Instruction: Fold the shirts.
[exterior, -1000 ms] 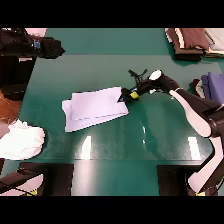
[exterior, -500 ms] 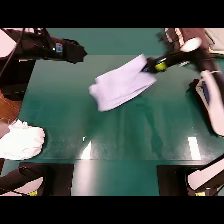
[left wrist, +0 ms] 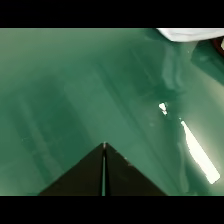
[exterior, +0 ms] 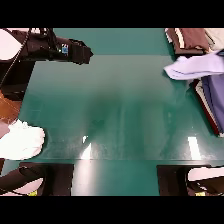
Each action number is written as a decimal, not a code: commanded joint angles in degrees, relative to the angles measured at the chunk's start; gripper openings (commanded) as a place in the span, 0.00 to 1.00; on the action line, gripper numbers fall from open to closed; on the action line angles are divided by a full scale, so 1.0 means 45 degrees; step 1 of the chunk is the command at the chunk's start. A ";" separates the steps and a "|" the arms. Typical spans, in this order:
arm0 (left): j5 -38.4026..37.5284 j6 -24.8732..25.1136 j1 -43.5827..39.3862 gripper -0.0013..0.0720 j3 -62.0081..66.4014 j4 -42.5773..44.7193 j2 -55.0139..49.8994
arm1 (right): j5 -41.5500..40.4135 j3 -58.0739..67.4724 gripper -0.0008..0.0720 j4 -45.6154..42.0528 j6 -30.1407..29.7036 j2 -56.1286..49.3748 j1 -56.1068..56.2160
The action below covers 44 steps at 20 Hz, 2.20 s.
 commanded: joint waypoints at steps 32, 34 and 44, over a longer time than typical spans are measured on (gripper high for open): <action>-0.0316 -0.0321 -0.0029 0.05 0.0000 0.0000 -0.0005 | 0.1321 -0.6926 0.87 -0.4415 -0.1185 0.5163 -0.6300; -0.0311 -0.0330 -0.0029 0.05 0.0000 0.0005 -0.0005 | 0.1277 -0.6708 0.88 -0.3910 -0.1185 0.5168 -0.6300; -0.0325 -0.0146 -0.0029 0.05 0.0000 0.0131 -0.0005 | 0.1525 -0.4483 0.61 0.1632 -0.1195 0.5158 0.0801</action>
